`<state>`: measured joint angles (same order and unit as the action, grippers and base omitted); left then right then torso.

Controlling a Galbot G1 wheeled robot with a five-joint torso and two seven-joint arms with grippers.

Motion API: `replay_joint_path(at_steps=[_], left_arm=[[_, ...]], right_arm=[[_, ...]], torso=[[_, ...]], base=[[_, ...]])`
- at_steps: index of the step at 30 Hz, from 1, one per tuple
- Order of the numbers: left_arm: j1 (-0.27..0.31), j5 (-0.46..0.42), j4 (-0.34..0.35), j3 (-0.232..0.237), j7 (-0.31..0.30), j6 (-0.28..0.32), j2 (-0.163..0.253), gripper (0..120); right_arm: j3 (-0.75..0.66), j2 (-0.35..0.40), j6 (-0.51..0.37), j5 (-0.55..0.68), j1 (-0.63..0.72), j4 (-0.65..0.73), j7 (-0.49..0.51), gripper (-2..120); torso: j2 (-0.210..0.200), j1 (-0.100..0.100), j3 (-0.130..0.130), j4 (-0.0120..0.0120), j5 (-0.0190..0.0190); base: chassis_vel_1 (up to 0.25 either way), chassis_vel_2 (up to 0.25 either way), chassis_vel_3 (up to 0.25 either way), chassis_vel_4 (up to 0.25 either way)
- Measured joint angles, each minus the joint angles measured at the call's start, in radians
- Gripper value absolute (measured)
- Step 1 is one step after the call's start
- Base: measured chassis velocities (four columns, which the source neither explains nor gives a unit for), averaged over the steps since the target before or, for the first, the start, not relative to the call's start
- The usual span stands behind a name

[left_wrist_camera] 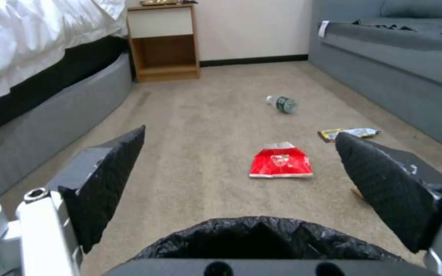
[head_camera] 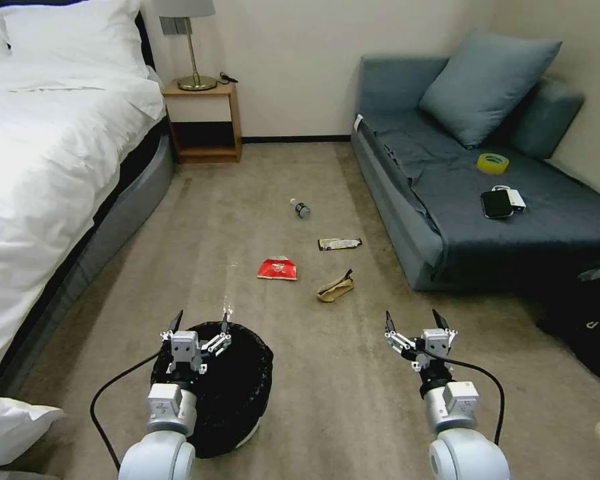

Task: Pick up the trash bin, then pick up the garbage on the floor and place it into the trash bin.

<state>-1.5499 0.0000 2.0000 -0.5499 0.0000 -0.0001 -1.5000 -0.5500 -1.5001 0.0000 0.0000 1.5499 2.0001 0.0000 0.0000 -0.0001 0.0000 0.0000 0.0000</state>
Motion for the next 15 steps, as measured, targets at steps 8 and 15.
replay_joint_path(at_steps=[8, 15], left_arm=[[0.000, 0.000, 0.000, 0.000, 0.000, 0.000, 0.000, 100], [0.000, 0.000, 0.000, 0.000, 0.000, 0.000, 0.000, 100]], right_arm=[[0.000, 0.000, 0.000, 0.000, 0.000, 0.000, 0.000, 100], [0.000, 0.000, 0.000, 0.000, 0.000, 0.000, 0.000, 100]], torso=[[0.000, 0.000, 0.000, 0.0000, 0.0000], [0.000, 0.000, 0.000, 0.0000, 0.0000]], base=[[0.000, 0.000, 0.000, 0.000], [0.000, 0.000, 0.000, 0.000]])
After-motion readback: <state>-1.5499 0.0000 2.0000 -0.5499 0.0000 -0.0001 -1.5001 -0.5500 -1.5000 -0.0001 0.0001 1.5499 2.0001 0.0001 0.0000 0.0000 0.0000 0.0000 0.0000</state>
